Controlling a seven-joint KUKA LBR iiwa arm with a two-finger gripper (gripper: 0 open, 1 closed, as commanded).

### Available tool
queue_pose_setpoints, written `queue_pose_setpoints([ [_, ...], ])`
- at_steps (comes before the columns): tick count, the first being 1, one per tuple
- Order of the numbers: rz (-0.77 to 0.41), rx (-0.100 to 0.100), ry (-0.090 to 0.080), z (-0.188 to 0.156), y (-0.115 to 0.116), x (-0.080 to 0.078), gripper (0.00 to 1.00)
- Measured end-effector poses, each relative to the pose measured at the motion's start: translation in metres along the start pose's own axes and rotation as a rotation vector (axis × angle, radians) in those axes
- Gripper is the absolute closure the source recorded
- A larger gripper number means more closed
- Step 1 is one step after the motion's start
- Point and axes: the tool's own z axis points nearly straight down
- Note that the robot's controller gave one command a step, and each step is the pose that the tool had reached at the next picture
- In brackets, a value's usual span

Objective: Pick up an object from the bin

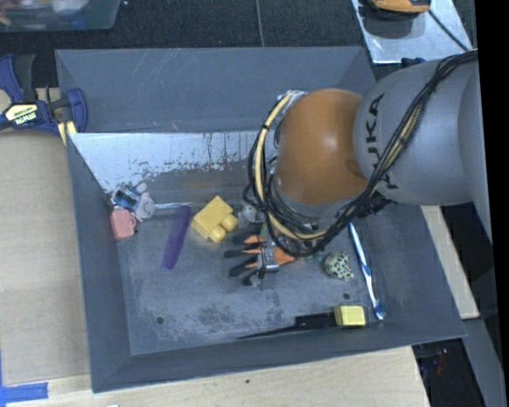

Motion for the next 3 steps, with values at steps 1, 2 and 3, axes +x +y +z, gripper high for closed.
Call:
queue_pose_setpoints([
  [1,-0.081,0.000,-0.007,0.059,-0.068,-0.036,0.00],
  [2,-0.076,-0.003,-0.011,0.061,-0.064,-0.046,0.00],
  [3,-0.074,0.001,-0.008,0.063,-0.074,-0.039,0.00],
])
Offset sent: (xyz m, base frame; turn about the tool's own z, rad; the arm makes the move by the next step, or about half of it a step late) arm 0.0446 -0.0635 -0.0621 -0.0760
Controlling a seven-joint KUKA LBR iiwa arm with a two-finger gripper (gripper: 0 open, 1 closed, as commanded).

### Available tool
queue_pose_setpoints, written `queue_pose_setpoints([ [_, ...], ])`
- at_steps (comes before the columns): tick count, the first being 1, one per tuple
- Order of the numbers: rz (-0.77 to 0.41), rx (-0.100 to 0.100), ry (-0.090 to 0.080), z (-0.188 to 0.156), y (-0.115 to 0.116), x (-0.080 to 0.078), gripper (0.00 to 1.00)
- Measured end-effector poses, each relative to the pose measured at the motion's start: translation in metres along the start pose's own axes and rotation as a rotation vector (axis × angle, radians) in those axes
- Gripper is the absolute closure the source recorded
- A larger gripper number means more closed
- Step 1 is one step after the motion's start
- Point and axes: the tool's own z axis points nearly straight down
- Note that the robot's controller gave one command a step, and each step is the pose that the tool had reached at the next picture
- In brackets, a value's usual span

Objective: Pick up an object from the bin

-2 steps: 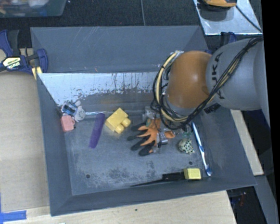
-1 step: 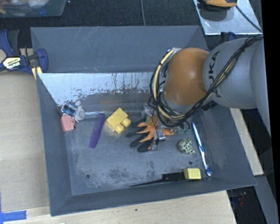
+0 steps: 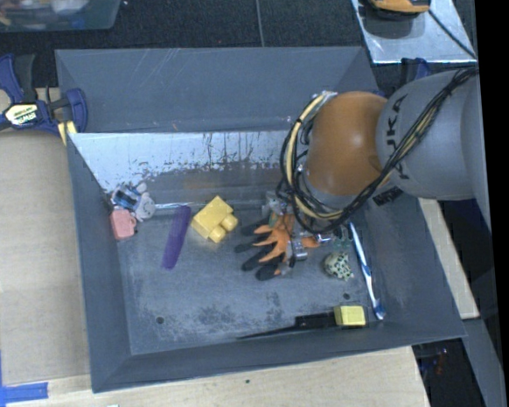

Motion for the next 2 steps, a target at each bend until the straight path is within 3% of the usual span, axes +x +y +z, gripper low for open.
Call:
queue_pose_setpoints([
  [1,-0.001,-0.003,-0.007,-0.0017,0.0054,-0.0059,0.00],
  [2,0.001,0.000,-0.011,-0.0030,0.0007,-0.0042,1.00],
])
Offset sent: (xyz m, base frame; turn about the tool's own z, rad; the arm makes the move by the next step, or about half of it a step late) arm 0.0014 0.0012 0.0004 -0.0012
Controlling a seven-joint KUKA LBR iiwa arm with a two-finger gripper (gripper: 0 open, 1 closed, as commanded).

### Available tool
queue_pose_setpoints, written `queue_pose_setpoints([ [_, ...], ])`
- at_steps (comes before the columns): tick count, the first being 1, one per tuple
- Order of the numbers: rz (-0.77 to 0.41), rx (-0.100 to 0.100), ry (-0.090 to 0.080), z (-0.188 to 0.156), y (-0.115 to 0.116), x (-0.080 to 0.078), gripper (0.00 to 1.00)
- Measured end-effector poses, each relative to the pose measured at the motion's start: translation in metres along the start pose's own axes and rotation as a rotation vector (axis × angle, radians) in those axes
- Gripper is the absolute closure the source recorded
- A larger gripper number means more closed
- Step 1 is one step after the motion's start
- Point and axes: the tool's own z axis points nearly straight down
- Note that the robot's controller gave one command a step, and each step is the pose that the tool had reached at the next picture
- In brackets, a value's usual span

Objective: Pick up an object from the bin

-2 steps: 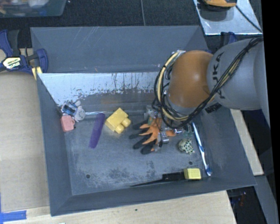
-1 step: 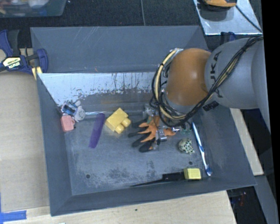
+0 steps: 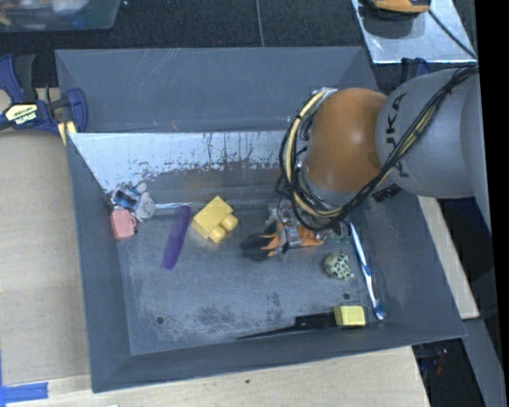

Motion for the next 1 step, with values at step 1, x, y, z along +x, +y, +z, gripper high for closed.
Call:
queue_pose_setpoints([
  [1,0.000,0.000,0.000,-0.0002,0.0000,0.0000,1.00],
])
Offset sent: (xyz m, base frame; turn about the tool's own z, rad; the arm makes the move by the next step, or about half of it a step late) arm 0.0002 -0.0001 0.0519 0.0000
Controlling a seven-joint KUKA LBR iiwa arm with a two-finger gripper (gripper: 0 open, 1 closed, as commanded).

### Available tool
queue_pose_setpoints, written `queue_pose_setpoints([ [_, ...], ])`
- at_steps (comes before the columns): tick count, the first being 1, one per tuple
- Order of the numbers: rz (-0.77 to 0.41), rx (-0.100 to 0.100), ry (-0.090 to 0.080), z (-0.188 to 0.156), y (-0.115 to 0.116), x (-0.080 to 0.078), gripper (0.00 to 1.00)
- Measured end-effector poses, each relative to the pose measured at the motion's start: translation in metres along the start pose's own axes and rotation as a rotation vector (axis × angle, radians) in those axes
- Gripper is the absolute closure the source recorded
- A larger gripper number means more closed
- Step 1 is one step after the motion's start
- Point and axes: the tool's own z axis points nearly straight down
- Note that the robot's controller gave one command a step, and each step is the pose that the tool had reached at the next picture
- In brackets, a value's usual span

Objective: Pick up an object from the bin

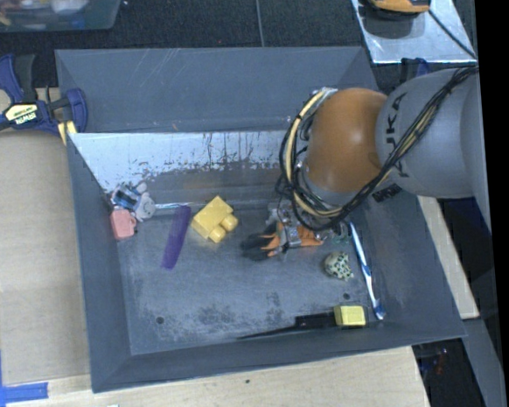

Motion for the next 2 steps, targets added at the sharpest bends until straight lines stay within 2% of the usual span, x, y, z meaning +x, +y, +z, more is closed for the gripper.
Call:
queue_pose_setpoints([
  [1,0.000,0.000,0.006,-0.020,0.000,0.002,1.00],
  [2,0.001,0.001,-0.003,-0.044,0.000,-0.001,1.00],
])
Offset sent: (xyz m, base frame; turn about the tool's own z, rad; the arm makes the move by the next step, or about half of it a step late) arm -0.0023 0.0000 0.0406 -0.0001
